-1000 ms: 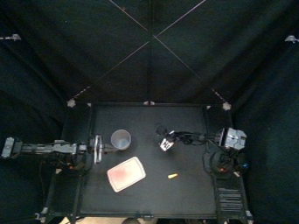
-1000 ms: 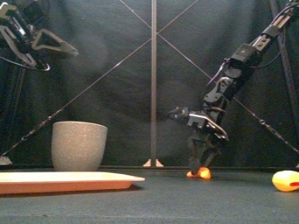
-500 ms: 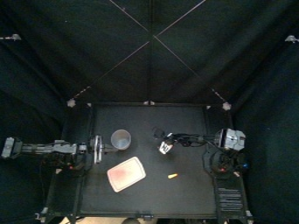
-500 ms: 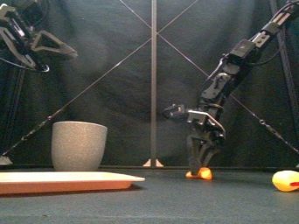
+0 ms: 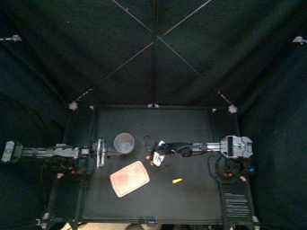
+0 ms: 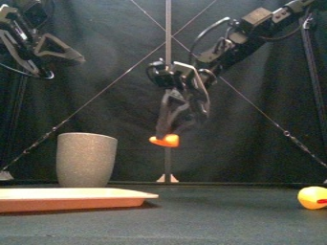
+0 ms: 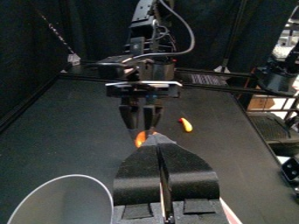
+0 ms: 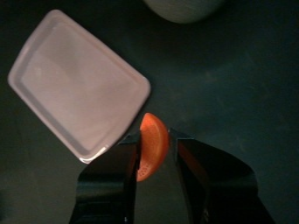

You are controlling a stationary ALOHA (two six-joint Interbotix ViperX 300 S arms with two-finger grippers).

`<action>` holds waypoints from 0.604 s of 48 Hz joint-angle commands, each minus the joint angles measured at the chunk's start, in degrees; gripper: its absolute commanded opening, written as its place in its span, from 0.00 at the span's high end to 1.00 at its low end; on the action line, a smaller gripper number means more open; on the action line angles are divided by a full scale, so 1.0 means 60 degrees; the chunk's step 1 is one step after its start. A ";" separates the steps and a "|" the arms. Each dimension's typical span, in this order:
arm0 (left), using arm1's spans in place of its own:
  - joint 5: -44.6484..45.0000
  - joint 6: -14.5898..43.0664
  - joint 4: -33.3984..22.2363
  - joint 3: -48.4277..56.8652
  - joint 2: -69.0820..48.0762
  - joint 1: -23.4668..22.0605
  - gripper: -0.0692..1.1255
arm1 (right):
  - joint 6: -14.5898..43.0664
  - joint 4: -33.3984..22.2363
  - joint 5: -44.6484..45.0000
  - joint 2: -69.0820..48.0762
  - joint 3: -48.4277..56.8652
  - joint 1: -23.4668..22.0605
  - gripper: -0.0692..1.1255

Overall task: Pick the tangerine then place it on the pink plate
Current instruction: Place tangerine on the pink plate

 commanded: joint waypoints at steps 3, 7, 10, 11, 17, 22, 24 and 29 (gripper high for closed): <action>-0.0088 0.0015 -0.0029 -0.0132 0.0044 0.0059 0.93 | -0.0029 0.0161 -0.0278 0.0615 -0.1201 0.0586 0.39; -0.0088 0.0029 -0.0029 -0.0117 0.0044 0.0073 0.93 | -0.0029 0.0234 -0.0381 0.1113 -0.1729 0.0879 0.39; -0.0088 0.0029 -0.0029 -0.0132 0.0044 0.0088 0.93 | -0.0029 0.0264 -0.0439 0.1465 -0.2124 0.1055 0.39; -0.0088 0.0029 -0.0029 -0.0132 0.0044 0.0103 0.93 | -0.0015 0.0264 -0.0439 0.1582 -0.2241 0.1113 0.39; -0.0088 0.0029 -0.0029 -0.0103 0.0029 0.0146 0.93 | -0.0015 0.0278 -0.0469 0.2271 -0.2944 0.1392 0.38; -0.0073 0.0029 -0.0029 -0.0059 0.0029 0.0176 0.93 | -0.0015 0.0293 -0.0454 0.2681 -0.3369 0.1553 0.37; -0.0059 0.0029 -0.0029 -0.0044 0.0029 0.0190 0.93 | 0.0000 0.0293 -0.0483 0.2813 -0.3486 0.1567 0.37; -0.0059 0.0015 -0.0029 0.0029 0.0044 0.0220 0.93 | 0.0000 0.0308 -0.0659 0.3076 -0.3677 0.1582 0.36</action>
